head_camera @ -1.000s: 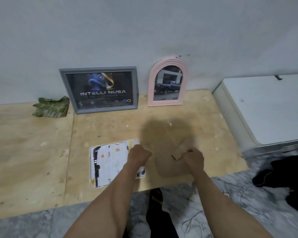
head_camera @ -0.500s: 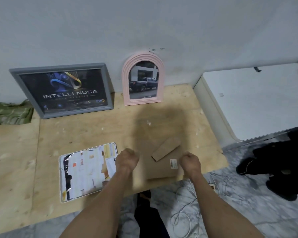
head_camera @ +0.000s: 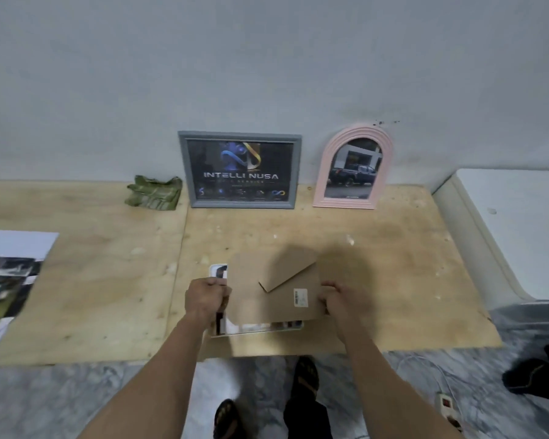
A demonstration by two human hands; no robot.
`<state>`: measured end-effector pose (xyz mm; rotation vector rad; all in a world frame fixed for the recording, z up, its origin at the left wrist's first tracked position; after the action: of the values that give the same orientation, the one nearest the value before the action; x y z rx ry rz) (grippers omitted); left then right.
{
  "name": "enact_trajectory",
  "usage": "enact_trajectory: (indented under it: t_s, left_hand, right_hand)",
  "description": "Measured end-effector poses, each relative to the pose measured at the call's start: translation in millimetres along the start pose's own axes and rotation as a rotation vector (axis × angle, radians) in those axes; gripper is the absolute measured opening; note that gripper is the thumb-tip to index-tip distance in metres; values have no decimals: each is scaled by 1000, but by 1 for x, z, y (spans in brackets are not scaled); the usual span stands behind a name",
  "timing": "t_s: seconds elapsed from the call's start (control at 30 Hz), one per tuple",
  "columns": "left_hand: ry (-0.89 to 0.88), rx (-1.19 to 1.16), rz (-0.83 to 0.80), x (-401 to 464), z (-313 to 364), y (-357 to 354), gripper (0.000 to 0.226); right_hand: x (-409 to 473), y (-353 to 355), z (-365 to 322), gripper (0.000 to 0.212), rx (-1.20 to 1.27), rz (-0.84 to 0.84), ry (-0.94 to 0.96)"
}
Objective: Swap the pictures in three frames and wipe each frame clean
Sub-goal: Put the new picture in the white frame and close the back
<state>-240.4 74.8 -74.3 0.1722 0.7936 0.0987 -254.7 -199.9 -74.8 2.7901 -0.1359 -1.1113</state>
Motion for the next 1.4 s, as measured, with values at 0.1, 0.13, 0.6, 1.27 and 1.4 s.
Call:
enact_trajectory:
  t_s: [0.1,0.13,0.6,1.27,1.4]
  left_hand:
    - [34,-43,51,-5,-18,27,18]
    - [34,-39,53,-4,-21,33,17]
    - [44,-14,13,32,-49,30,18]
    - [47,95,5,11,-40,18,32]
    - [103,-62,-114,13,-38,28,19]
  right_hand:
    - [1,-33,3,28,-73,5,3]
    - [0,-40,4,30,-82,12,5]
    - [11,-34,21,27,-88,-37,-82]
    - [18,-48,12,26,-97,-33,-189]
    - [15,-40,8,22,19,-184,-248]
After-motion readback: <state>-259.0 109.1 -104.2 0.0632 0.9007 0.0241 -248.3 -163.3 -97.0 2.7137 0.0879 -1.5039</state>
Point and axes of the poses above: each hand's wrist, its own x-axis towards the middle knuckle, its own y-axis out of the back of the hand, z = x × y, the point moved 1 cm from there along x, towards the middle knuckle, and after that the axes turned 12 degrees about -z, right-handed, at the moved point
